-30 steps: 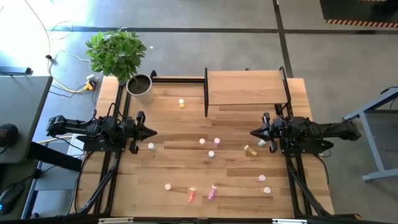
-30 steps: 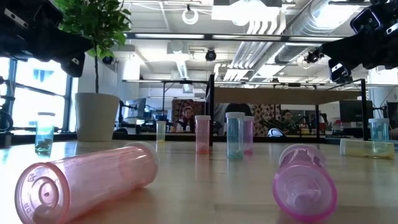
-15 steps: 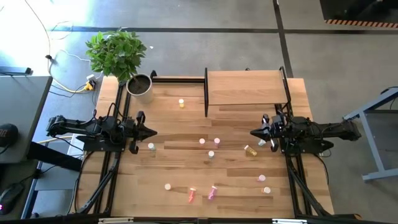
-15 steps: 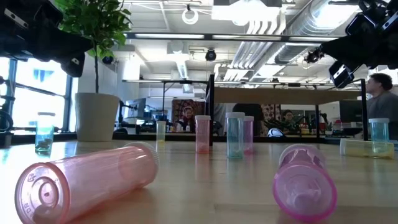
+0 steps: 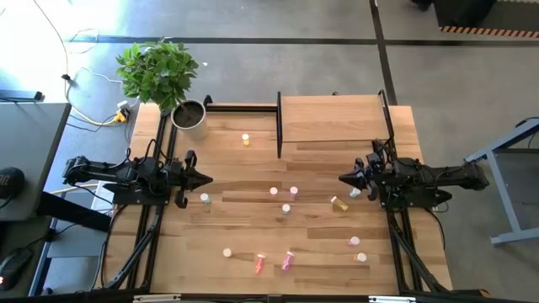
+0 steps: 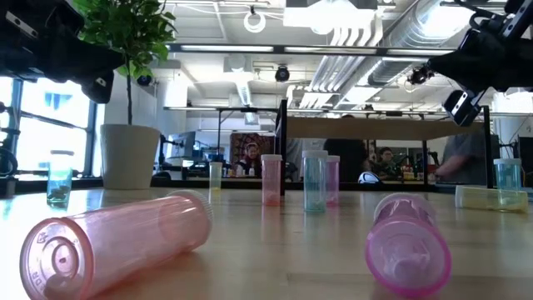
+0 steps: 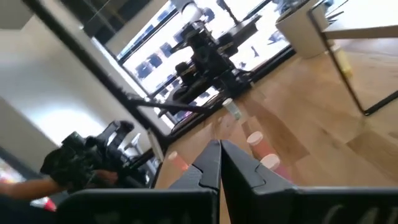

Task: Pick and place medicine bottles onto shelf by color
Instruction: Put the top purple pill bottle on the shelf

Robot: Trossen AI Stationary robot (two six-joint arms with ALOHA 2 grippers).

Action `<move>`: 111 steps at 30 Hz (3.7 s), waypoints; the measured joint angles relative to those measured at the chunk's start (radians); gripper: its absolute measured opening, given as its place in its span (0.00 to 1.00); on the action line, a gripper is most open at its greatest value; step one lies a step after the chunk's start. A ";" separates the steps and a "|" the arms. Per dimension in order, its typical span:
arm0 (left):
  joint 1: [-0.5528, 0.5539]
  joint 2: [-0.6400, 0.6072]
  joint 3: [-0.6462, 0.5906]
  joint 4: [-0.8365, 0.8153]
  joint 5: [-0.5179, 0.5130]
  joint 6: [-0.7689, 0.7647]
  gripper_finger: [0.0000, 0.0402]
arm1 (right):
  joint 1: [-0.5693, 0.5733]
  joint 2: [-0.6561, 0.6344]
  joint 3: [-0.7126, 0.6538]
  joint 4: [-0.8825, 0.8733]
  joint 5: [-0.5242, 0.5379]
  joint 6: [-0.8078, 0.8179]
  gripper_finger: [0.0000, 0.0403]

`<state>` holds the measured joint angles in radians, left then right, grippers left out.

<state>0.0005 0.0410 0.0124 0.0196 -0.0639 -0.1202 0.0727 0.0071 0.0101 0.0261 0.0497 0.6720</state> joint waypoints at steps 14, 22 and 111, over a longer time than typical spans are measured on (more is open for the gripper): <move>0.000 0.000 0.000 0.000 0.000 -0.034 0.00 | 0.000 0.000 0.000 0.003 0.048 0.088 0.00; 0.000 0.000 0.000 0.000 0.000 -0.035 0.00 | 0.000 0.000 0.000 0.016 0.053 0.047 0.00; 0.000 0.000 0.000 0.008 -0.052 -0.426 0.00 | 0.060 1.455 0.761 -0.092 0.142 -0.548 0.43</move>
<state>0.0006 0.0414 0.0120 0.0273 -0.1162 -0.5465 0.1326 1.4625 0.7712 -0.0659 0.1913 0.1238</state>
